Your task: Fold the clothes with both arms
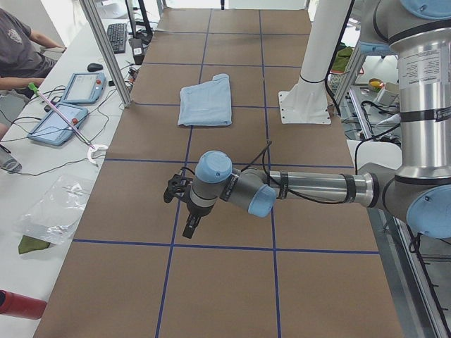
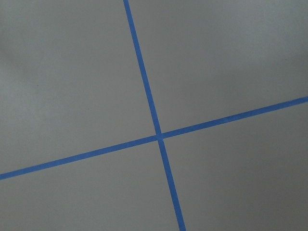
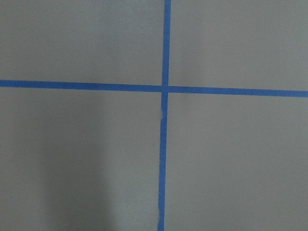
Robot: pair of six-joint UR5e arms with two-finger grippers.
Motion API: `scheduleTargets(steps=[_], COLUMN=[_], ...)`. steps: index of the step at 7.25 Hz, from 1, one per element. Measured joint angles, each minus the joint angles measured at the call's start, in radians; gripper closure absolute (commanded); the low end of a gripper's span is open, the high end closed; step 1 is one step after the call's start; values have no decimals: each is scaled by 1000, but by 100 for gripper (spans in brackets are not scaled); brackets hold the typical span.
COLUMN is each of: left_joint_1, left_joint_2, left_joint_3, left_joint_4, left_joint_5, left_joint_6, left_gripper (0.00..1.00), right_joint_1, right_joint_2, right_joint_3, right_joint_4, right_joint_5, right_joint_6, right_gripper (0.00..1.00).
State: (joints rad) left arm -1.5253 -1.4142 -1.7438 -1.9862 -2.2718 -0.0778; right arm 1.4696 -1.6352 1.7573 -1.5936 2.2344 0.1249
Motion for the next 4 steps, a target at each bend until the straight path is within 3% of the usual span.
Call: scheduleTargets(steps=[4], left_joint_1=[0], left_joint_2=[-3], left_joint_3=[7], left_joint_4=[0], left_joint_5=[-8], left_joint_6=[1], left_gripper=[0], right_joint_1=[1], right_joint_2=[-6], right_joint_3=[-1], right_joint_4=[-2], right_joint_5=[38], right_joint_6=[1], right_gripper=[0])
